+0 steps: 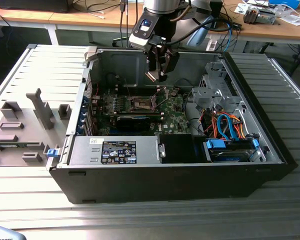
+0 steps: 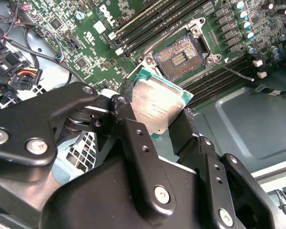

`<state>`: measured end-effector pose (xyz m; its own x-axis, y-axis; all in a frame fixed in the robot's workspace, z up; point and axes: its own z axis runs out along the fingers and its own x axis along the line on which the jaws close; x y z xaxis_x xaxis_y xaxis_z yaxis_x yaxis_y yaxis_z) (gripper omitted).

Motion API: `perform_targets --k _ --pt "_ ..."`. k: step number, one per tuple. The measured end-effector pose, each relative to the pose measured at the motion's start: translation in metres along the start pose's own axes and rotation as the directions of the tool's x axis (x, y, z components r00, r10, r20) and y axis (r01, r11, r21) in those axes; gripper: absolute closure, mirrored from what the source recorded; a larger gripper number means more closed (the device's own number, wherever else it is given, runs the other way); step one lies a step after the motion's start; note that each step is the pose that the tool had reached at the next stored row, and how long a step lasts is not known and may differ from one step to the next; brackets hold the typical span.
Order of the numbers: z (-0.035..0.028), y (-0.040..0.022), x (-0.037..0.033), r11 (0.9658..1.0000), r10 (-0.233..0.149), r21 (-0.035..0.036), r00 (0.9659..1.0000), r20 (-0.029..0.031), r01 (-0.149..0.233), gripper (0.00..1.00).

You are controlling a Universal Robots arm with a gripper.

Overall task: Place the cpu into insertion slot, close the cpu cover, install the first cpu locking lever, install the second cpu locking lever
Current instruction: 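Place the cpu into insertion slot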

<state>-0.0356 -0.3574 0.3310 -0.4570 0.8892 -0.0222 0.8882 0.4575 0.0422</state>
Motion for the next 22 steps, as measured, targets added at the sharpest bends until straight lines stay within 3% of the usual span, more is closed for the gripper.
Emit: perform_targets --k 22 --pt "0.0 0.0 0.0 0.9999 0.017 0.0004 0.9999 0.0007 -0.017 0.46"
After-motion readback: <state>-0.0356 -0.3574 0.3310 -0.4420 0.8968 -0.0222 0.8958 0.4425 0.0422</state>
